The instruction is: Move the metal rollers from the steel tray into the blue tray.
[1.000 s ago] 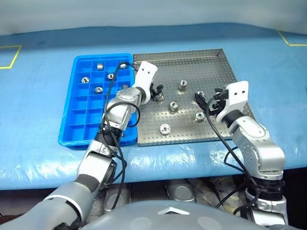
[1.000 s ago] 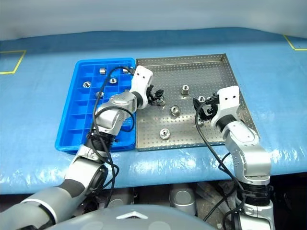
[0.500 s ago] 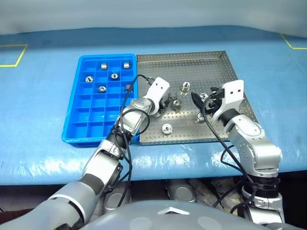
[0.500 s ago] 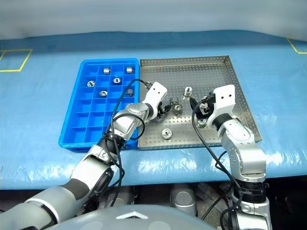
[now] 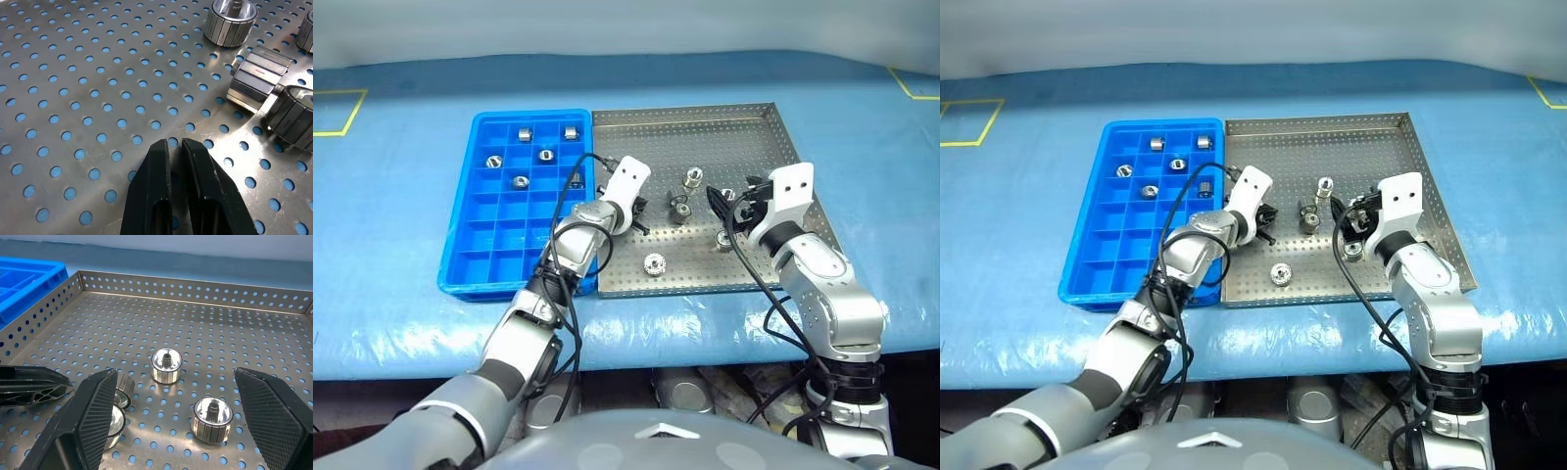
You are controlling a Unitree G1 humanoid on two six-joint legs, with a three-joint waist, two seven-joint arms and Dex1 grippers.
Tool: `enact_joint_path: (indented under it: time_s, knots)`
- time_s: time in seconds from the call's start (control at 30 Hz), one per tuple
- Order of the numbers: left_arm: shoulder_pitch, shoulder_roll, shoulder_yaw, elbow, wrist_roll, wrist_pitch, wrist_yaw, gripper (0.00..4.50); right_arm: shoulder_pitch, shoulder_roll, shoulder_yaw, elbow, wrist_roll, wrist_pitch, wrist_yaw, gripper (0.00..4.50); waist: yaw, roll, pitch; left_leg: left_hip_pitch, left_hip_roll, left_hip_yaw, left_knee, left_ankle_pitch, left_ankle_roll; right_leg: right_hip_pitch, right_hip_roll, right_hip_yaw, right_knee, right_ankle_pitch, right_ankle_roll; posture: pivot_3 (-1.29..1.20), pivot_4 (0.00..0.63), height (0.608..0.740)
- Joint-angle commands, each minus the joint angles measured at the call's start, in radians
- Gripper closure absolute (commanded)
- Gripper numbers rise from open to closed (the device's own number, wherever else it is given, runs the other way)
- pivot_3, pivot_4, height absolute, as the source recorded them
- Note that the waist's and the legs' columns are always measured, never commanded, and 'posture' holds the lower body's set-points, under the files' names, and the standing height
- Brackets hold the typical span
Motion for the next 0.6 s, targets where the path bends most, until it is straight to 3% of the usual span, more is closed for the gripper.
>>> enact_joint_path:
  time_s: [0.03, 0.33, 0.6]
  knots:
    - [0.011, -0.002, 0.02, -0.051, -0.018, -0.006, -0.007, 4.05, -0.016, 0.003, -0.008, -0.015, -0.001, -0.024, 0.002, 0.48, 0.0, 0.0, 0.0, 0.0, 0.0, 0.0, 0.0, 0.0, 0.0, 0.0, 0.0, 0.0, 0.0, 0.0, 0.0, -0.08, 0.15, 0.74]
    - [0.022, -0.049, 0.122, -0.12, -0.146, -0.118, -0.058, 4.05, -0.004, 0.001, 0.008, -0.033, 0.009, -0.006, 0.02, 0.48, 0.006, 0.0, 0.0, -0.004, 0.0, 0.001, 0.0, 0.0, 0.0, -0.003, 0.0, 0.0, 0.0, 0.0, 0.0, -0.1, 0.15, 0.74]
    - [0.073, 0.067, 0.091, -0.226, -0.146, -0.098, -0.138, 4.05, 0.034, 0.032, 0.06, -0.035, -0.01, 0.083, -0.018, 0.48, -0.004, 0.0, 0.0, -0.004, 0.0, 0.001, 0.0, 0.0, 0.0, -0.004, 0.0, 0.001, 0.001, 0.0, 0.0, -0.11, 0.15, 0.74]
